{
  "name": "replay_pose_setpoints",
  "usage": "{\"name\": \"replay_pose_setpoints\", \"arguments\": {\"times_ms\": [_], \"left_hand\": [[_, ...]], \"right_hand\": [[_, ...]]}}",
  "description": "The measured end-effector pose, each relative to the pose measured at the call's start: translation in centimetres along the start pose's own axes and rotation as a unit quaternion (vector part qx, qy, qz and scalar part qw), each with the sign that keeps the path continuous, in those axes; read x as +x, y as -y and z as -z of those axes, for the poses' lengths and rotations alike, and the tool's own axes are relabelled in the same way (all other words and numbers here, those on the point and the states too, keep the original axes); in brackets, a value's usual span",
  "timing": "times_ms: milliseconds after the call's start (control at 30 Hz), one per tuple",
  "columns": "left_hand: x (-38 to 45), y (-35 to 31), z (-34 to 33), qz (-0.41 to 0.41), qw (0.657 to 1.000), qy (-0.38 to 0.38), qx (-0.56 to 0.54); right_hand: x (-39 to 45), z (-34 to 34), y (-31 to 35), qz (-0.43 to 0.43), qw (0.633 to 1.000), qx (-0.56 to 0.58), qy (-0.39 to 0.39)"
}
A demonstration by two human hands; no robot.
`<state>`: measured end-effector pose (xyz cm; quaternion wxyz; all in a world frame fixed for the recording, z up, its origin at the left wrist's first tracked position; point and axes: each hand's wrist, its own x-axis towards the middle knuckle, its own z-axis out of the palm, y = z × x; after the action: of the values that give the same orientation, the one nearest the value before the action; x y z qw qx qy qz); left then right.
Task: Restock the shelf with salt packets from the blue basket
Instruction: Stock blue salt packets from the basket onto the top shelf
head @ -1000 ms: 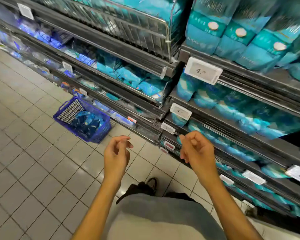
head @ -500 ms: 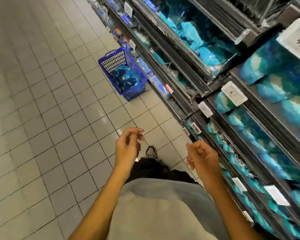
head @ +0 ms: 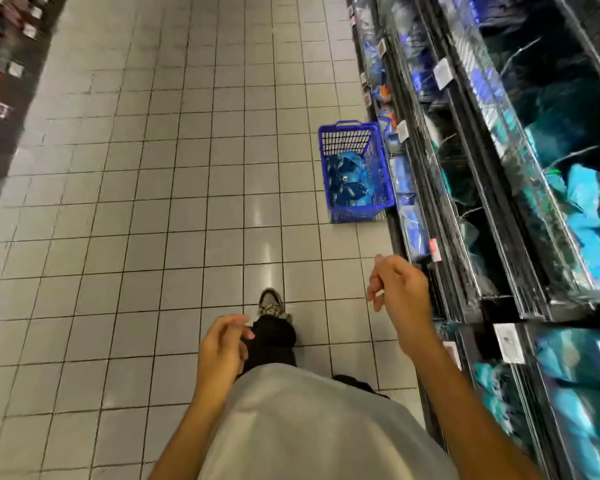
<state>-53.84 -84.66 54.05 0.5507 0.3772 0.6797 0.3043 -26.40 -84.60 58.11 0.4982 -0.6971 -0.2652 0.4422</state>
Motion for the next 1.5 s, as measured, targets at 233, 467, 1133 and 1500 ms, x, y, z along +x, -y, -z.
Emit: {"name": "replay_pose_setpoints", "arguments": {"times_ms": [233,467,1133,1500], "left_hand": [[11.1,-4.8,3.5,0.039,0.999,-0.017,0.015],[22.9,-13.7,3.1,0.024,0.997,0.06,0.032],[46.9,-30.7,-8.9,0.024,0.989,0.079,0.123],[62.6,-43.4,-18.5,-0.015,0.96,0.193,0.2]], "right_hand": [[9.2,-8.5,4.0,0.019,0.995,-0.092,0.029],[12.3,-10.6,5.1,0.013,0.992,-0.127,-0.016],[45.4,-10.0,11.1,-0.018,0.988,-0.126,-0.09],[61.0,-12.7,19.6,-0.038,0.983,-0.041,-0.177]]}}
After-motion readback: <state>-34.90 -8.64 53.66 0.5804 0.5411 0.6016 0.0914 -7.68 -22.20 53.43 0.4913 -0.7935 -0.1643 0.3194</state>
